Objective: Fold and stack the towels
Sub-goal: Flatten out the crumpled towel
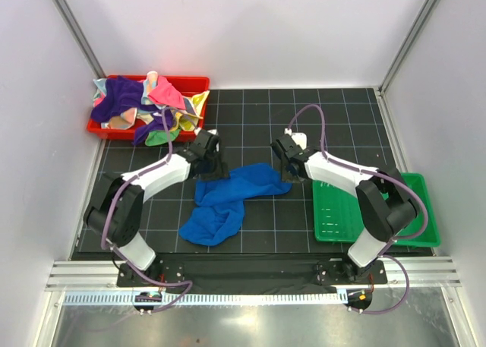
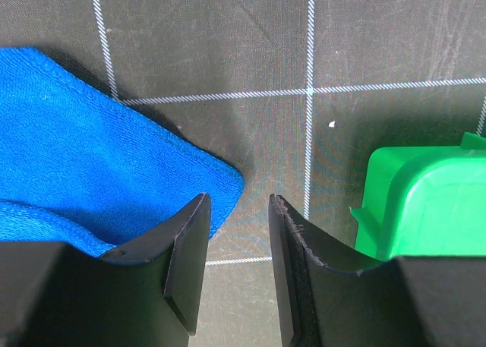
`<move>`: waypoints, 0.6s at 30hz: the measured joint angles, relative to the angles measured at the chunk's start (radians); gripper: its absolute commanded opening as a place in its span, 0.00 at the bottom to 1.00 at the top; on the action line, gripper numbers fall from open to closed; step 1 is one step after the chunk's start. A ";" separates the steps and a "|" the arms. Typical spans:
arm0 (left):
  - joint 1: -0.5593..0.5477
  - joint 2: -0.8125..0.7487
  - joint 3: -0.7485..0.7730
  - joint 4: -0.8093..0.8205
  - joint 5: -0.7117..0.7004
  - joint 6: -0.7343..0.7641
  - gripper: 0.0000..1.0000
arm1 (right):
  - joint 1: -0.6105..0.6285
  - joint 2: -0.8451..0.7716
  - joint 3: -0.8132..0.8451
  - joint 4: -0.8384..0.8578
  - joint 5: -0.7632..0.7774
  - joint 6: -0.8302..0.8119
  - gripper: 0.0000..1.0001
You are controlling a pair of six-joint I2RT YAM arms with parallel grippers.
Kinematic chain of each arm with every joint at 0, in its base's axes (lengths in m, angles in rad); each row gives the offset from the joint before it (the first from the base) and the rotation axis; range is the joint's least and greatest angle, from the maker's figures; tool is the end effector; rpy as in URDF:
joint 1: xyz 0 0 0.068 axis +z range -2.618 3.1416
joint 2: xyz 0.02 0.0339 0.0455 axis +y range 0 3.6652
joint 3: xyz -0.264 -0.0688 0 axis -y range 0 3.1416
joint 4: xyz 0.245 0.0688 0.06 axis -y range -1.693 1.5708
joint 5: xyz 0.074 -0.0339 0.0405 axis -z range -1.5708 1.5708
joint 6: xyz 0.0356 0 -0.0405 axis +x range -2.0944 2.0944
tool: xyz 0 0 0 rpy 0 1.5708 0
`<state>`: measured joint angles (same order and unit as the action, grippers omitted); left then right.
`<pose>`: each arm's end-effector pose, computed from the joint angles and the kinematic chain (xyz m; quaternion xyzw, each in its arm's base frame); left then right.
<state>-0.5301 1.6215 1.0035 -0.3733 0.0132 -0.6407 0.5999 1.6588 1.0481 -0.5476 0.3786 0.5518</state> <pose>0.2826 -0.1662 0.1924 -0.0511 0.9569 -0.1631 0.2346 0.2726 0.1705 0.1870 0.0154 0.9620 -0.0450 0.2690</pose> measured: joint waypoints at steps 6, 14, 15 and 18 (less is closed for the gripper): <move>-0.003 0.082 0.145 0.003 0.045 0.055 0.53 | -0.008 0.029 0.008 0.006 -0.027 -0.005 0.41; -0.031 0.153 0.176 -0.021 0.061 0.115 0.53 | -0.008 0.056 0.008 0.021 -0.066 -0.023 0.41; -0.035 0.161 0.176 -0.028 0.059 0.123 0.53 | -0.008 0.056 0.008 0.024 -0.068 -0.023 0.41; -0.043 0.173 0.176 -0.043 0.056 0.131 0.52 | -0.008 0.056 0.008 0.031 -0.068 -0.027 0.41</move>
<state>-0.5735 1.7947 1.1793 -0.4164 0.0689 -0.5095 0.5922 1.7149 1.0565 -0.5167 0.3103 0.5251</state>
